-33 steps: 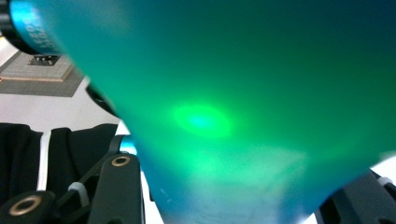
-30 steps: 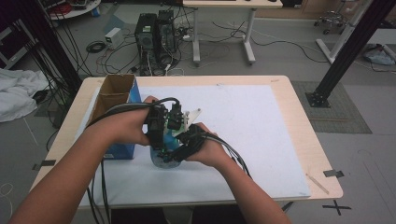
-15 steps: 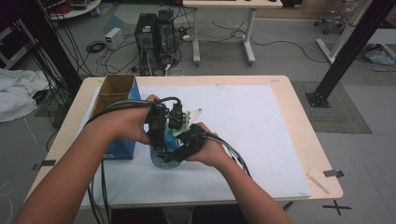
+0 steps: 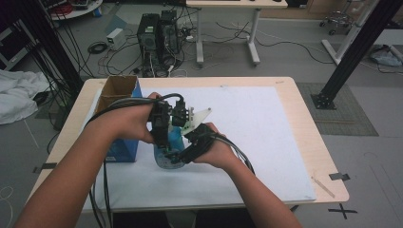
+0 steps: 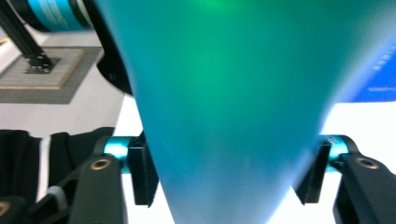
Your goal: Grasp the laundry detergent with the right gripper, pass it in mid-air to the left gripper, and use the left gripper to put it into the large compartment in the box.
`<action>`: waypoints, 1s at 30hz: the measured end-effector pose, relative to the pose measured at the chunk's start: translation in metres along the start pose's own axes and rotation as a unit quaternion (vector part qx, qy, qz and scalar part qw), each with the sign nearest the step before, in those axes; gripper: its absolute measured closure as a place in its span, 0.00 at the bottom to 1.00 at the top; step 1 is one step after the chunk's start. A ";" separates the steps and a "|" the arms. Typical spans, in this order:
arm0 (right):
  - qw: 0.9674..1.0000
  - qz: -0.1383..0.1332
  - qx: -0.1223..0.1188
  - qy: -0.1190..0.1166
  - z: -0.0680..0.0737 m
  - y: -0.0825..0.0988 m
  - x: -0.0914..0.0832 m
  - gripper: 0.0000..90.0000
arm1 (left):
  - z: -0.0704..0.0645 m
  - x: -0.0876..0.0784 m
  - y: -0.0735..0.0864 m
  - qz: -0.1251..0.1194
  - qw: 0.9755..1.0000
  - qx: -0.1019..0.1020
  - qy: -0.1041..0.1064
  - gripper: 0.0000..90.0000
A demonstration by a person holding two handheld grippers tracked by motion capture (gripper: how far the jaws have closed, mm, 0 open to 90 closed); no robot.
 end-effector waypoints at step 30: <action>0.995 0.086 0.043 0.016 -0.012 0.022 -0.073 0.15 | 0.023 -0.038 0.005 0.009 0.998 -0.066 0.006 0.43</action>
Point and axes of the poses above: each handheld gripper's, and its own axes: x roughly forward along the jaws, y roughly out of its underside, z roughly to its left, the point moved 9 cm from there along x, roughly forward along the jaws
